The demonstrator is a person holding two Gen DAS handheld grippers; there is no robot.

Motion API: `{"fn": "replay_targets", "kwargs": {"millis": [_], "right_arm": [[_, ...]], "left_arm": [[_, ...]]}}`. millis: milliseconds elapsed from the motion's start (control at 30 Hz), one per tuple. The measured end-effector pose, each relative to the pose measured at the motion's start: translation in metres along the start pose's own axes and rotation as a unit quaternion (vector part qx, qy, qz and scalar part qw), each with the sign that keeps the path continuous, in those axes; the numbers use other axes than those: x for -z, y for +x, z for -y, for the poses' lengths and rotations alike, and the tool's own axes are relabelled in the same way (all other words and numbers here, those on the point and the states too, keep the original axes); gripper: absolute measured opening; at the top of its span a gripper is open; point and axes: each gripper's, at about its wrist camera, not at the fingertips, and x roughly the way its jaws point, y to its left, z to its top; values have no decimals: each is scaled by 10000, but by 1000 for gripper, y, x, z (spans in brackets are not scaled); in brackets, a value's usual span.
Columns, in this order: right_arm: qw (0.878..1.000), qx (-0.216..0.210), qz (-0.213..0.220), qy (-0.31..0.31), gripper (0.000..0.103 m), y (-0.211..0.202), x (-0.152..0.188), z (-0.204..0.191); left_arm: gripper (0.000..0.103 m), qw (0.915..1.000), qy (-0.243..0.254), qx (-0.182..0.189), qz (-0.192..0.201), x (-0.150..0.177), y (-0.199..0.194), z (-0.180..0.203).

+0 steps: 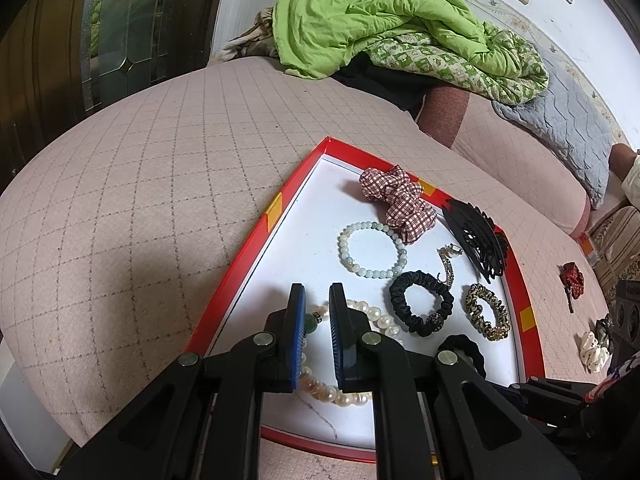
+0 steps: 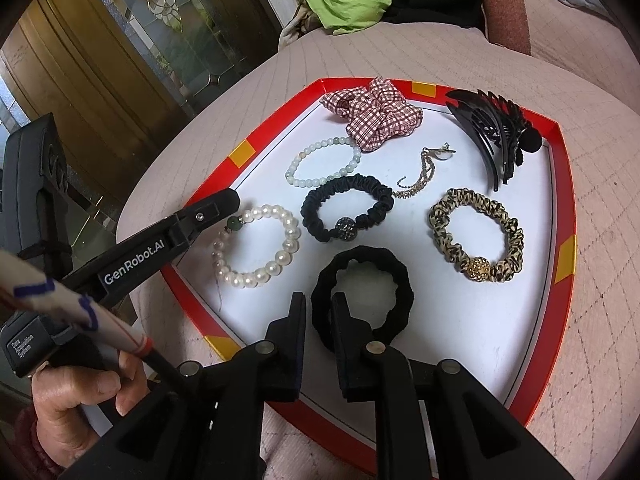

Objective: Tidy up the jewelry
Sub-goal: 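Lower the pearl bracelet into the tray and open the left tool while the right tool releases the black tie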

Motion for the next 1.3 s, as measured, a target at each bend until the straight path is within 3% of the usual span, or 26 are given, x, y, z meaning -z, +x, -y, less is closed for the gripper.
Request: {"fn": "replay_targets", "kwargs": {"millis": [533,700,1300], "right_arm": [[10000,-72,-24,2,25,-2,1,-5],[10000,-82,-14,53,25,-4,1,-3],[9999,-34,47,162,28,-18,10,3]], "left_arm": [[12,10000,57,-39,-70,2,1,3],[22,9999,43,-73,-92,3,2,4],[29,9997,142,-144,-141,5,4,6]]}}
